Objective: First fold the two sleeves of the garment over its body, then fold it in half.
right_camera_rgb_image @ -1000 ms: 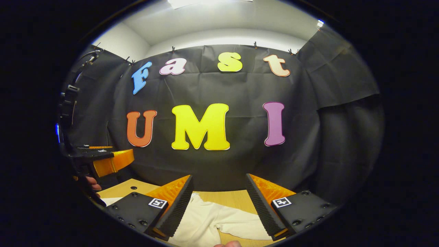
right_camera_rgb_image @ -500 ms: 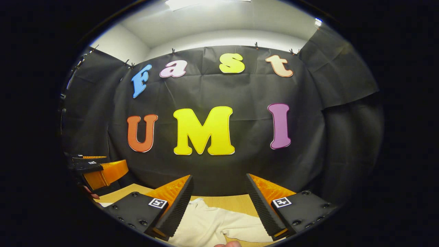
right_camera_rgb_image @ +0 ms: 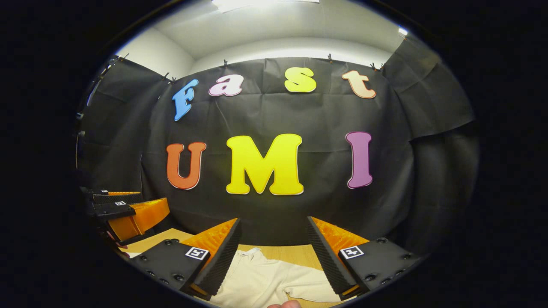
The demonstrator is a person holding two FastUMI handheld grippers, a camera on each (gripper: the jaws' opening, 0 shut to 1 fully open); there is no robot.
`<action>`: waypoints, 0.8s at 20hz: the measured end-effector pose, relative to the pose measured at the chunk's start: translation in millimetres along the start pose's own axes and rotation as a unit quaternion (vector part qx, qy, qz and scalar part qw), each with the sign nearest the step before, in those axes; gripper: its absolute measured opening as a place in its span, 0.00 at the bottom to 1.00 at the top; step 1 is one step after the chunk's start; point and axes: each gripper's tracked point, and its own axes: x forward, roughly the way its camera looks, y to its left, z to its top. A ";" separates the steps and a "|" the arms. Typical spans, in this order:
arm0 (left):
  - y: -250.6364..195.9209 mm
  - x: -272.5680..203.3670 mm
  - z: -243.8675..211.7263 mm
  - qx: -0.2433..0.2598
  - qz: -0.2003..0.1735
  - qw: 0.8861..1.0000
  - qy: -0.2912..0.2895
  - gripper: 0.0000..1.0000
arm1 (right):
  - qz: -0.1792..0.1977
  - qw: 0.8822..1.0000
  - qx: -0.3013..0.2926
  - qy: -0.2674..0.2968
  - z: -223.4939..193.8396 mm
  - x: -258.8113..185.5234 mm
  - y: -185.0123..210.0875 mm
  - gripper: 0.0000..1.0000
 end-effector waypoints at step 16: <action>-1.0 -6.7 -30.2 -0.007 -0.004 1.000 0.028 0.96 | 0.004 0.999 -0.020 0.032 -19.8 -7.8 -28.7 0.95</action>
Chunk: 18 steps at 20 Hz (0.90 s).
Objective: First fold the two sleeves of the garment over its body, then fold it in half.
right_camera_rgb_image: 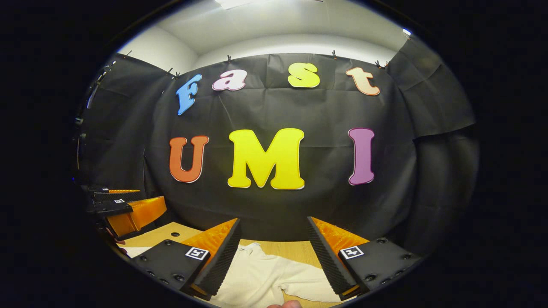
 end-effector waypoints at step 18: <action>-40.2 -31.3 -116.2 0.012 -0.043 0.984 0.173 0.97 | -0.177 0.941 0.032 0.286 -258.5 -103.3 -279.8 0.95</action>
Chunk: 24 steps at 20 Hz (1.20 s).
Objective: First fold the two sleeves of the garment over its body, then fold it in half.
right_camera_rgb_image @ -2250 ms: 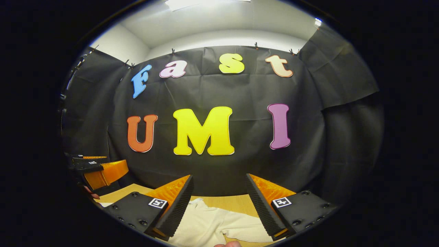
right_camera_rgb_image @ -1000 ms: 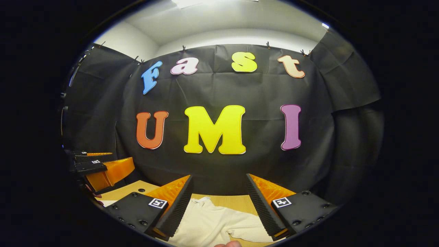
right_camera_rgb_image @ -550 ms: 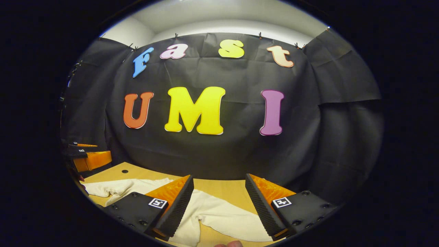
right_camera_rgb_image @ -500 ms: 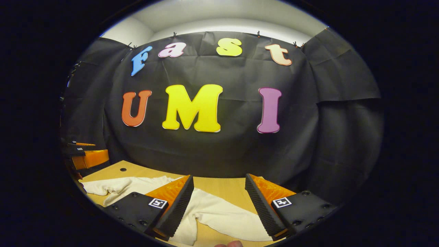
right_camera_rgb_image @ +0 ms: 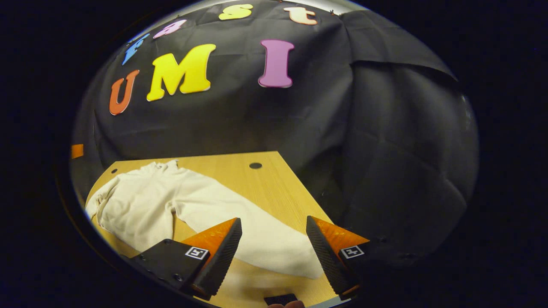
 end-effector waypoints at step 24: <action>-27.4 8.5 -18.0 0.030 0.009 0.998 0.052 0.97 | -0.074 0.982 0.116 0.132 -87.6 72.1 -81.7 0.36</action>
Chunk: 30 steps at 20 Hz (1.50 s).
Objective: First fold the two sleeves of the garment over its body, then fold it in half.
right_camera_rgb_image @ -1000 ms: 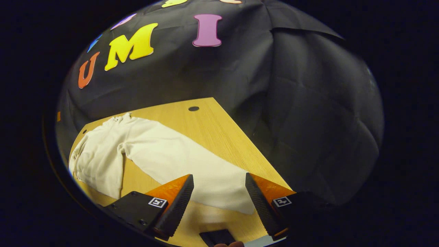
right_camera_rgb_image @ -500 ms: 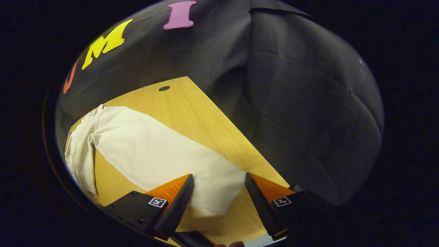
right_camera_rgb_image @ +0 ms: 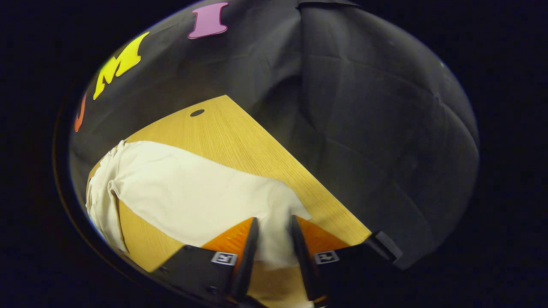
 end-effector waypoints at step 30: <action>228.3 -40.8 -29.0 -0.084 0.103 0.990 -0.039 0.98 | 0.273 0.919 -0.237 -0.155 153.2 -193.2 511.6 0.09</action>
